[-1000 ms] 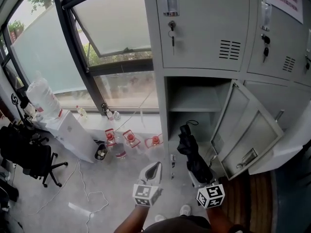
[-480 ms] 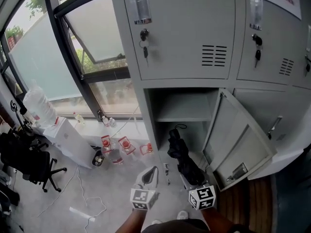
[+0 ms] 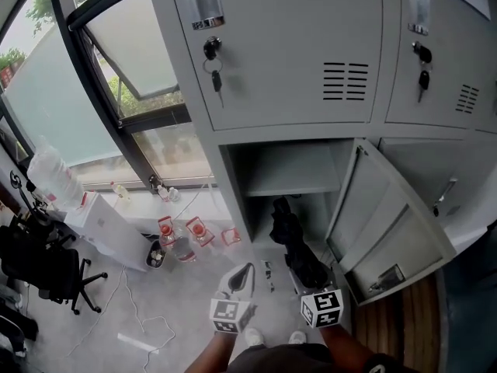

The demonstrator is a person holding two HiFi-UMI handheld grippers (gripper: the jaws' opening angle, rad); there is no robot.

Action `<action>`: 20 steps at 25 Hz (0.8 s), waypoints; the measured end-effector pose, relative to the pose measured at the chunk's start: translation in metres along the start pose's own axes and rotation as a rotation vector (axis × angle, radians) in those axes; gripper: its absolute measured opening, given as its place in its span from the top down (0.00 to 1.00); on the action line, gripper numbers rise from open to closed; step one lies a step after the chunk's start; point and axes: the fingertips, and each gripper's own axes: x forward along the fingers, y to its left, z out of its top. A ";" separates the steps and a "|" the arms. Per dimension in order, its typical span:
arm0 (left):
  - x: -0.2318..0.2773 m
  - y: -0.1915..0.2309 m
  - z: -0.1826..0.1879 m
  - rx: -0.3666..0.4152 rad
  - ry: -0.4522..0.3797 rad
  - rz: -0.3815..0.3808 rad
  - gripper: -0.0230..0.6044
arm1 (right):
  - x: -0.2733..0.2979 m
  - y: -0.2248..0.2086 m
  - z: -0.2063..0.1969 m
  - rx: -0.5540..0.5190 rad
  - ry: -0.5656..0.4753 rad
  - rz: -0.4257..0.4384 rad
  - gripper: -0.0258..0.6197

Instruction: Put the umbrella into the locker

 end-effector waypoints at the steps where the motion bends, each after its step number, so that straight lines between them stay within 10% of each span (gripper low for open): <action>1: 0.003 0.004 0.002 0.002 -0.004 -0.006 0.96 | 0.004 -0.001 0.002 0.001 -0.002 -0.012 0.58; 20: 0.034 0.040 0.007 -0.008 -0.014 -0.082 0.96 | 0.089 -0.019 0.036 -0.069 0.001 -0.099 0.58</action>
